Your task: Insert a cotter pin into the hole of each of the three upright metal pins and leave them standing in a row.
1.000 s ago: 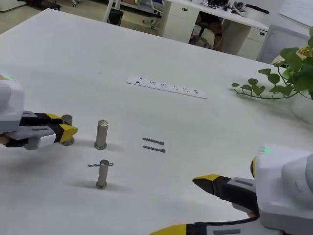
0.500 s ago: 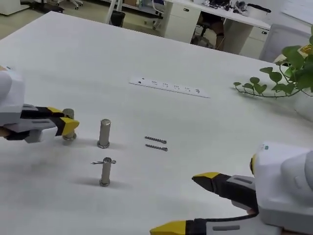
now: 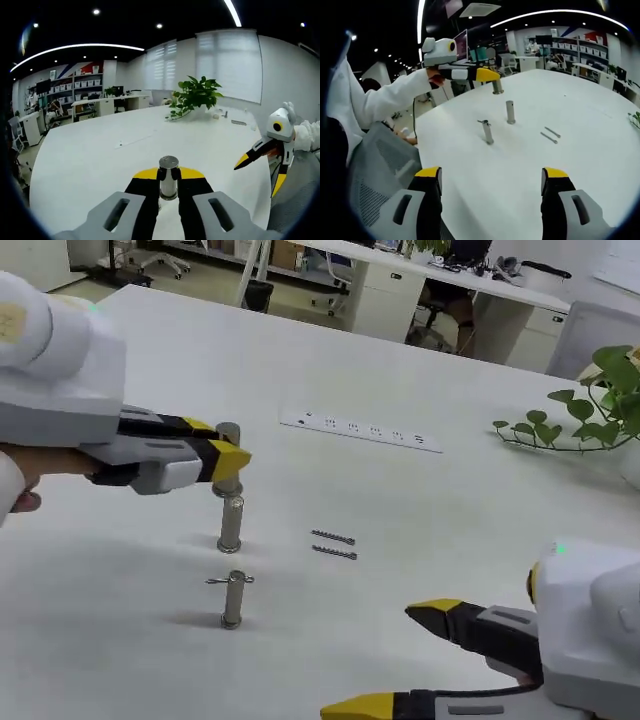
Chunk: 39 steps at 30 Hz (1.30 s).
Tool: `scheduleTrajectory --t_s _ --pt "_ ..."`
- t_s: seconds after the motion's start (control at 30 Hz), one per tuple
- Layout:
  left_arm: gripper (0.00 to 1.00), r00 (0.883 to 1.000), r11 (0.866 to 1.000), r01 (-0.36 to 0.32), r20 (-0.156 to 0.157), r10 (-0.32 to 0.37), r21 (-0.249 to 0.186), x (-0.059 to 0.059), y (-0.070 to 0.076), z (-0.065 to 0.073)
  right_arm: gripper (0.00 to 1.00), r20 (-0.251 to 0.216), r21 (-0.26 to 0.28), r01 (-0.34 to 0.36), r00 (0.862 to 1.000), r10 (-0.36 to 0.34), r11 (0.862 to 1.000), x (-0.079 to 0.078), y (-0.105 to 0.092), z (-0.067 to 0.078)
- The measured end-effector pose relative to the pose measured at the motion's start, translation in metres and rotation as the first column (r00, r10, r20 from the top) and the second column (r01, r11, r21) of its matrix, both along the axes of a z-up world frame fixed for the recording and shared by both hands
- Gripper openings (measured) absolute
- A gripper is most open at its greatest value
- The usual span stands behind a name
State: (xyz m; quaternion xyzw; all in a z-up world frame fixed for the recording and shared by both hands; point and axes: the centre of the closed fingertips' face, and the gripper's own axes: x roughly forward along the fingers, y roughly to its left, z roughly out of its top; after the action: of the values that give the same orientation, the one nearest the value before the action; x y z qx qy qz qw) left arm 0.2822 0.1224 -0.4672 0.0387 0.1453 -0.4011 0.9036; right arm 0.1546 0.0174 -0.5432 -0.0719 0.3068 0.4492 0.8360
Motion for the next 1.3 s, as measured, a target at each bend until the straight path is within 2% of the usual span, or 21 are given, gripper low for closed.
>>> scheduleTrajectory --t_s 0.17,0.27,0.47,0.63,0.7,0.9,1.03,1.17,1.3 --pt "0.09 0.998 0.998 0.063 0.008 -0.063 0.028 -0.014 -0.023 -0.004 0.80 0.006 0.005 -0.004 1.000 0.004 1.000 0.000 0.002 0.003" --pt "0.09 0.996 0.996 0.090 -0.011 -0.090 0.022 -0.023 -0.037 -0.010 0.81 0.010 0.009 -0.003 1.000 0.003 1.000 0.001 0.002 0.006" --pt "0.09 0.989 0.989 0.145 -0.026 -0.144 0.020 -0.040 -0.060 -0.017 0.85 0.011 0.007 0.007 1.000 -0.007 1.000 0.002 0.000 0.007" --pt "0.09 0.981 0.981 0.191 -0.052 -0.189 0.027 -0.054 -0.076 -0.027 0.90 0.026 0.039 0.009 1.000 -0.010 0.999 0.002 0.000 0.016" --pt "0.09 0.976 0.978 0.207 -0.072 -0.205 0.028 -0.059 -0.081 -0.032 0.91 0.032 0.046 0.014 0.999 -0.016 0.999 0.003 0.000 0.018" --pt "0.09 0.968 0.969 0.239 -0.091 -0.233 0.066 -0.072 -0.091 -0.048 0.92 0.041 0.061 0.024 0.999 -0.026 0.998 0.004 -0.002 0.024" --pt "0.09 0.965 0.966 0.249 -0.103 -0.241 0.072 -0.079 -0.094 -0.055 0.90 0.042 0.072 0.021 0.999 -0.024 0.997 0.004 -0.002 0.025" --pt "0.09 0.959 0.963 0.262 -0.130 -0.253 0.065 -0.086 -0.098 -0.061 0.90 0.036 0.060 0.026 0.999 -0.028 0.998 0.005 -0.003 0.022" --pt "0.09 0.957 0.960 0.268 -0.139 -0.255 0.082 -0.090 -0.099 -0.069 0.90 0.032 0.059 0.027 0.999 -0.028 0.998 0.004 -0.004 0.020"
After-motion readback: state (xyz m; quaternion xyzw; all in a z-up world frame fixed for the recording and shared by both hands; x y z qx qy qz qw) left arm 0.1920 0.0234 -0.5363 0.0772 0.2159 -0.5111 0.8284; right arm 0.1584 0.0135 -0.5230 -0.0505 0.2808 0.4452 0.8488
